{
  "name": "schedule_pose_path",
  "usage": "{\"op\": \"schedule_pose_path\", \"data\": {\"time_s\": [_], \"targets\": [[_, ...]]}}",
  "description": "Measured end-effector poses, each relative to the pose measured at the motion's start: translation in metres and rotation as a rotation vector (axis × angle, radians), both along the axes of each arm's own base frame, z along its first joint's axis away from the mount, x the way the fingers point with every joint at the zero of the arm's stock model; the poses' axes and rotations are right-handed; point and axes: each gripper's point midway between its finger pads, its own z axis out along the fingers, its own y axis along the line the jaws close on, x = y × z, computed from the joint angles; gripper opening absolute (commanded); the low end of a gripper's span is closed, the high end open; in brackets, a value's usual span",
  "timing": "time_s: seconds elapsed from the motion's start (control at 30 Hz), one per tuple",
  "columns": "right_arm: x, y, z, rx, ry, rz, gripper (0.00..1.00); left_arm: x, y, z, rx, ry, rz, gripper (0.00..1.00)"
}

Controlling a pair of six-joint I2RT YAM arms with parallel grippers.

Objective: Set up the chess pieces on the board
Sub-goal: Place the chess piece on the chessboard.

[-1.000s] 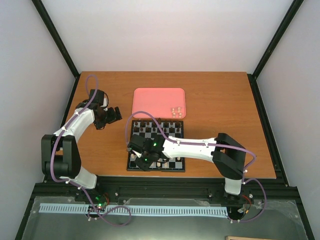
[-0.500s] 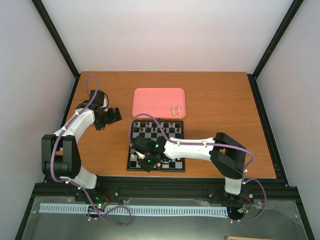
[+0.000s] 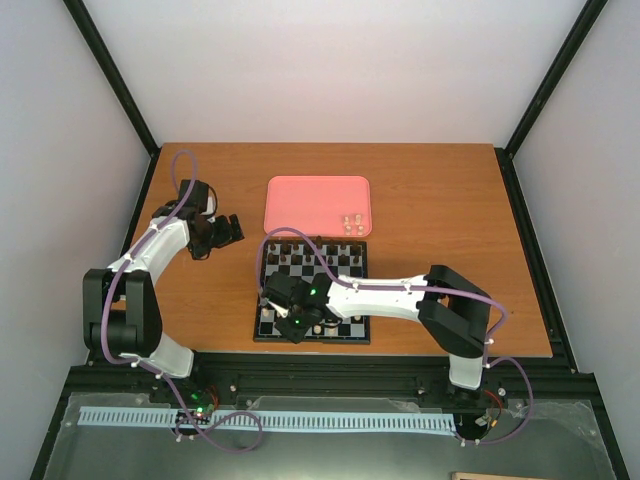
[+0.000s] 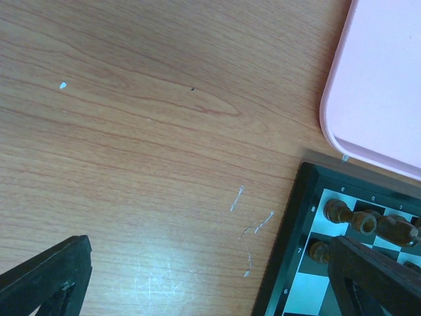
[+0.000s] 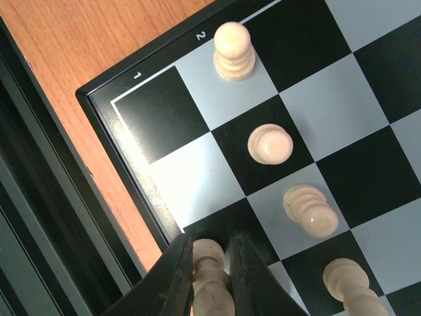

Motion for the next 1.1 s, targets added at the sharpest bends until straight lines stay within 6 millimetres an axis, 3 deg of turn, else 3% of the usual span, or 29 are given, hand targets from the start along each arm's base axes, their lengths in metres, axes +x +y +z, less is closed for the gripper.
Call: {"op": "schedule_pose_path", "data": {"time_s": [0.53, 0.77, 1.1], "targets": [[0.008, 0.0, -0.005, -0.017, -0.039, -0.003, 0.17, 0.001, 0.0, -0.004, 0.003, 0.008, -0.004, 1.0], [0.008, 0.0, -0.007, -0.027, -0.044, 0.007, 0.27, 0.001, 0.0, -0.008, 0.005, 0.02, -0.007, 1.0], [0.007, -0.002, -0.008, -0.036, -0.042, 0.013, 0.27, 0.001, 0.0, -0.01, 0.009, 0.026, -0.014, 1.0]]}}
